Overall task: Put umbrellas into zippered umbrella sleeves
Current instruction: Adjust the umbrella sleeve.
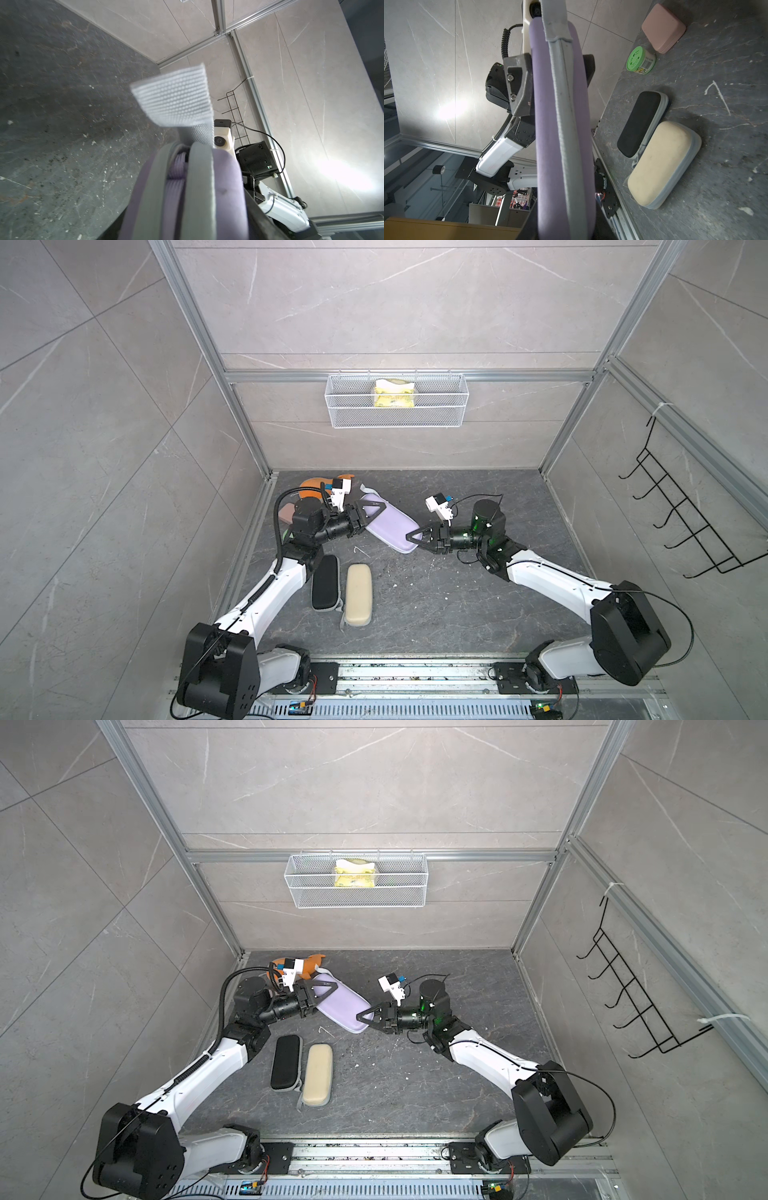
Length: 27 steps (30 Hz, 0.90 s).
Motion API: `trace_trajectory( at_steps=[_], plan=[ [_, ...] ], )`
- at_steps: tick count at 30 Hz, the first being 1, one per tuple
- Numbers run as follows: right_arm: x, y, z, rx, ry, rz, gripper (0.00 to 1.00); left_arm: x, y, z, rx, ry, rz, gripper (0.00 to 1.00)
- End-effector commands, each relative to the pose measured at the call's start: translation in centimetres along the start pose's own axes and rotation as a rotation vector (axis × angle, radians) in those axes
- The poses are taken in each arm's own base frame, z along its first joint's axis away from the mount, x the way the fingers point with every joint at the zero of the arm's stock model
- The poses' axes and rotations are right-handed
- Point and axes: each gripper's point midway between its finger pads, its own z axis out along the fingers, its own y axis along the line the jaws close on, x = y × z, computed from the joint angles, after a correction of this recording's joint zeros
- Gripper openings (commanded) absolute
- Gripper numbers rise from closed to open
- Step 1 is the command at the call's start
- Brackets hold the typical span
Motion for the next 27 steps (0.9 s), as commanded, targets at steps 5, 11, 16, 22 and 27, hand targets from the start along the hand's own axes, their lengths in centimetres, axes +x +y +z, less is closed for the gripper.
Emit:
trace_trajectory(
  at_steps=[5,11,16,22,27],
  plan=[
    [-1.2,1.6,0.1,-0.014,0.051,-0.127,0.04,1.0,-0.7,0.8,0.061,0.112,0.026,0.38],
    [-2.5,0.7,0.3,0.009,0.069,-0.112,0.10,0.5,-0.6,1.5,0.080,0.116,0.058,0.11],
    [-3.1,-0.3,-0.1,0.077,0.059,-0.121,0.32,-0.4,0.2,2.0,0.058,0.087,0.079,0.00],
    [-3.6,-1.1,-1.3,0.132,0.006,-0.116,0.64,-2.0,1.2,1.7,0.035,-0.004,0.093,0.00],
    [-3.6,-1.4,-2.6,0.157,-0.030,-0.125,0.70,-3.1,1.1,0.7,0.036,-0.057,0.085,0.00]
  ],
)
